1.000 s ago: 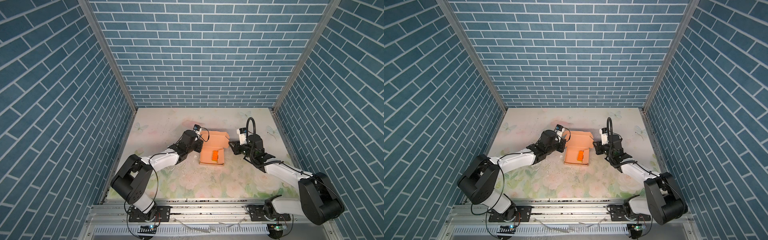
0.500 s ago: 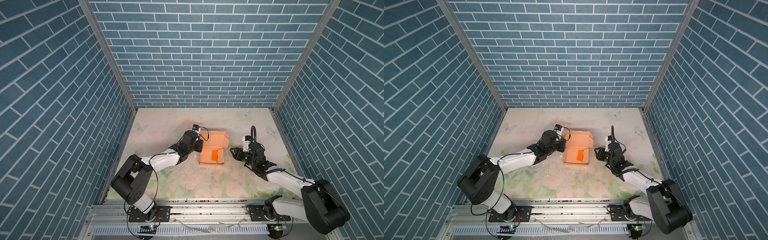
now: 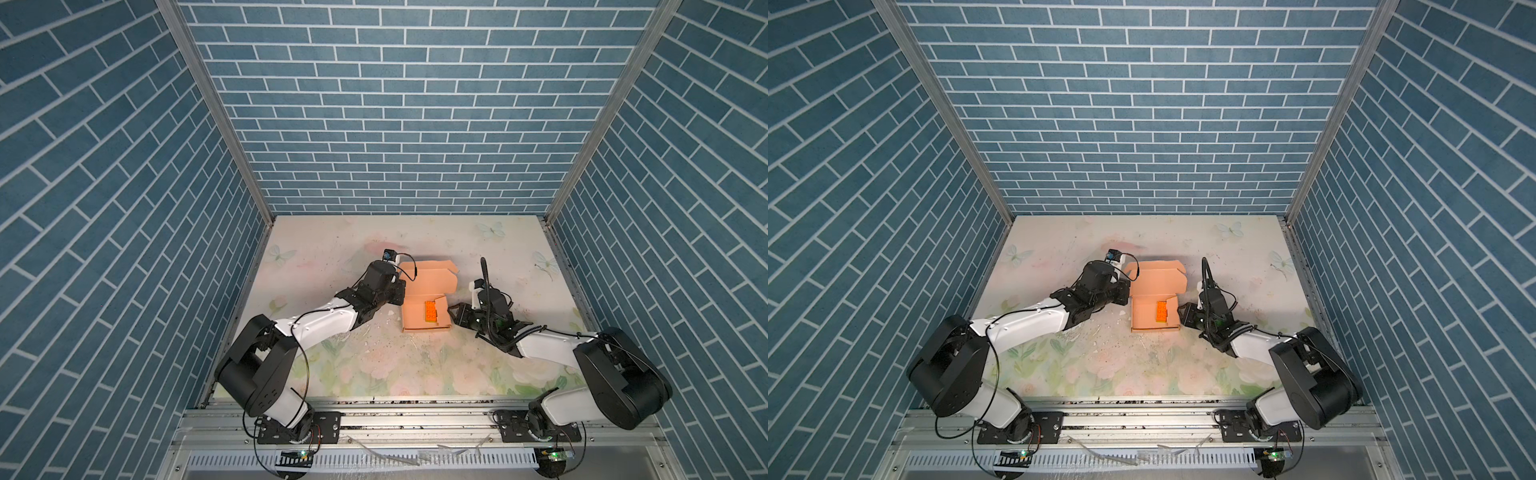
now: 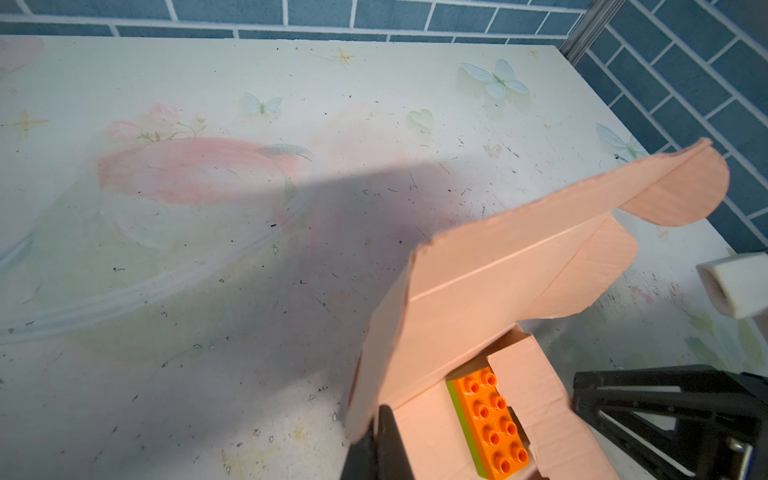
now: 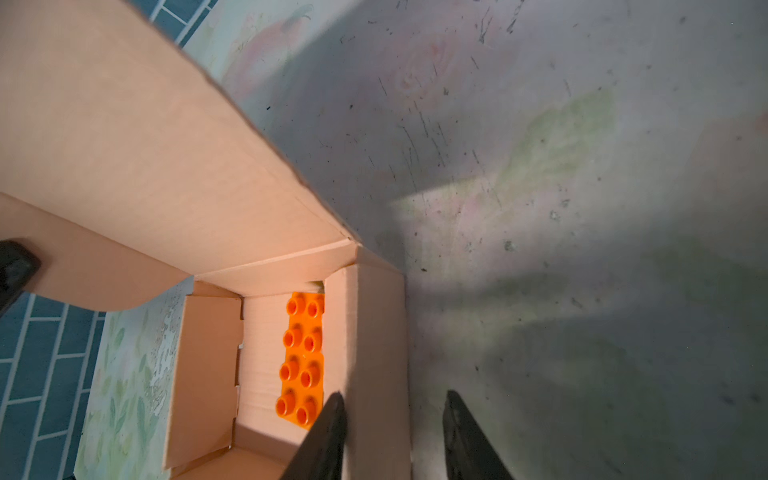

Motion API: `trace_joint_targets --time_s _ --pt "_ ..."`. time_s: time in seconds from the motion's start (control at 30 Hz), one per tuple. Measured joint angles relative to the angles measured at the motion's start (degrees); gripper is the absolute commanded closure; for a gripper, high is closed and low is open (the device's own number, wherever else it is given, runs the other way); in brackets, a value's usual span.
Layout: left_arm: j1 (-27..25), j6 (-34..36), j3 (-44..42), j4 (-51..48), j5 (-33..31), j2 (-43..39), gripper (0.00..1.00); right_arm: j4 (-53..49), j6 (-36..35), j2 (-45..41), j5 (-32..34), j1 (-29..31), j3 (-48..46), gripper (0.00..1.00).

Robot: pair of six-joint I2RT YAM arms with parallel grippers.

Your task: Fold the paper box

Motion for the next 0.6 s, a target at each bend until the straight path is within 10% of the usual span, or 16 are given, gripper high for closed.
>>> trace_joint_targets --time_s 0.6 --pt "0.0 -0.1 0.0 -1.3 0.6 -0.8 1.00 -5.3 -4.5 6.0 4.2 2.9 7.9 0.72"
